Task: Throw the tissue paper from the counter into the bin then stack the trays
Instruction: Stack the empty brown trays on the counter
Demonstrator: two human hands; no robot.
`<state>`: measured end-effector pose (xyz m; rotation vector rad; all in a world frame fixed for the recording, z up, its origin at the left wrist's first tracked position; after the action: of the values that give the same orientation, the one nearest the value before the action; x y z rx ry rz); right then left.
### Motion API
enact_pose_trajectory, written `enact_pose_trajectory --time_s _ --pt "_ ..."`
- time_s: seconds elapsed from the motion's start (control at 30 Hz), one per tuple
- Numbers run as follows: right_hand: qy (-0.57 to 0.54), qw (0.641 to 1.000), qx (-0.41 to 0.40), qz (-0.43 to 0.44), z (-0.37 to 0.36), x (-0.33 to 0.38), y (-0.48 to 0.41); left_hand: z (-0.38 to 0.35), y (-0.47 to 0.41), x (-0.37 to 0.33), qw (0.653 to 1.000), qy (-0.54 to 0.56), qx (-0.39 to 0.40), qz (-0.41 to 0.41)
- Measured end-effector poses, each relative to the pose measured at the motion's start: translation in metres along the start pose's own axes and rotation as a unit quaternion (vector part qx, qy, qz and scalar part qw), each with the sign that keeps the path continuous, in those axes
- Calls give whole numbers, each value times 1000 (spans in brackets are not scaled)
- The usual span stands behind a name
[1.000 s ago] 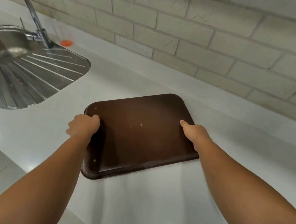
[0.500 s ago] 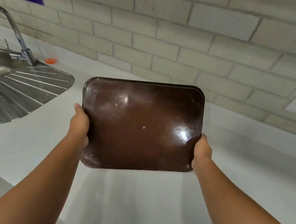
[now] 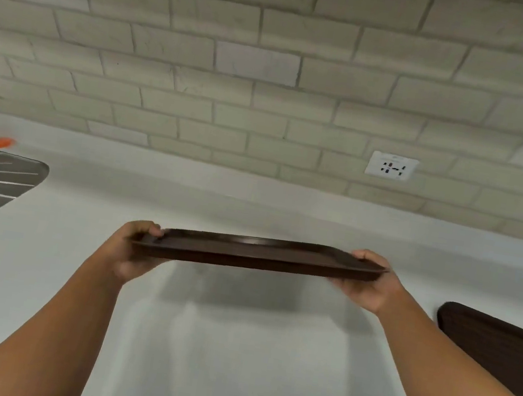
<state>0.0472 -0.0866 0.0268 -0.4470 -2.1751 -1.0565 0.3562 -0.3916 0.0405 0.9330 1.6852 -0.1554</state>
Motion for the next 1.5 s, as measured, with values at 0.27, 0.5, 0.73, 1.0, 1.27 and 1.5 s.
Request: enact_pose_trajectory --time_s 0.27,0.5,0.73,1.0,1.27,1.5 --pt "176 980 -93 8 112 53 82 -90 27 56 976 -214 42 13" --pt "275 935 -208 83 220 86 148 -206 32 117 860 -491 18 -137" --pt "499 734 -414 202 335 89 206 -330 71 185 749 -593 -31 -293" --pt "526 672 -493 168 438 73 252 -411 98 259 721 -625 4 -299" --pt "531 707 -461 77 500 63 248 -445 98 304 713 -668 51 -209" --pt "542 676 -492 93 522 56 238 -463 95 321 687 -692 40 -219"
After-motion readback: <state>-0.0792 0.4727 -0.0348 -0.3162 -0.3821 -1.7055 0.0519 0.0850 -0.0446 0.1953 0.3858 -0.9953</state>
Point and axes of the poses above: each hand's wrist, its own y-axis away from the middle knuckle, its own z-axis out of the back of the hand, x = y × z, the point moved 2 cm from there along -y, towards the middle knuckle, and after that the axes turned 4 degrees about -z, right-handed, at the moved point
